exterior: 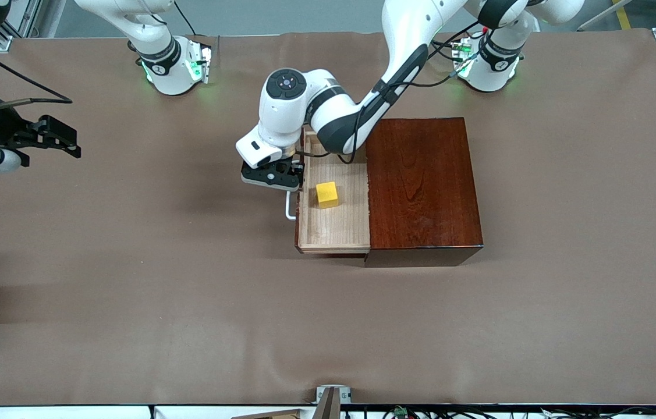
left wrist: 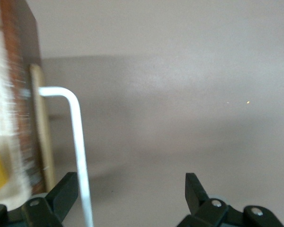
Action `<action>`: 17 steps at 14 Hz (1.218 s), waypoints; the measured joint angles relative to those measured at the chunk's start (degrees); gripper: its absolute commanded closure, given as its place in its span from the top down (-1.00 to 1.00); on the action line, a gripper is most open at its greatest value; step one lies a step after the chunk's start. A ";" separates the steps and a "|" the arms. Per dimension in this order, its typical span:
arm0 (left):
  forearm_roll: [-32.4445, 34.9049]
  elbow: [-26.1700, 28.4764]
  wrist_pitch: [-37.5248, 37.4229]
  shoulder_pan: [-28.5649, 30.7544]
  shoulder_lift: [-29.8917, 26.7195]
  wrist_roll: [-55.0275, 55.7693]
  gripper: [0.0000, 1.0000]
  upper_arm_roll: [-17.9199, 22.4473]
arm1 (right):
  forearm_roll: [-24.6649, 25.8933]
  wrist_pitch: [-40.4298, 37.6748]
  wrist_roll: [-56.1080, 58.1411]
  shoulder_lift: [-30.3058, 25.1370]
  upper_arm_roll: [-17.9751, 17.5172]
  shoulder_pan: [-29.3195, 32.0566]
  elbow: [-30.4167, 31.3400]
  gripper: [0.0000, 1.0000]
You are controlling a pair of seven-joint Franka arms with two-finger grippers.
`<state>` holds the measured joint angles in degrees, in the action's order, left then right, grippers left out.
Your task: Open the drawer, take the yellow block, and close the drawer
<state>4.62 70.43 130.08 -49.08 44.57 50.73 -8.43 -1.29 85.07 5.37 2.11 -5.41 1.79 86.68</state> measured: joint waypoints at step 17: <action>-2.27 4.69 -42.17 32.94 -31.48 -16.40 1.00 0.09 | -0.06 2.72 0.00 3.29 -0.01 -0.46 0.05 1.00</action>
<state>2.35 75.12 87.91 -16.14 13.09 34.34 -8.34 -1.35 87.79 5.37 5.40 -5.42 1.33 86.74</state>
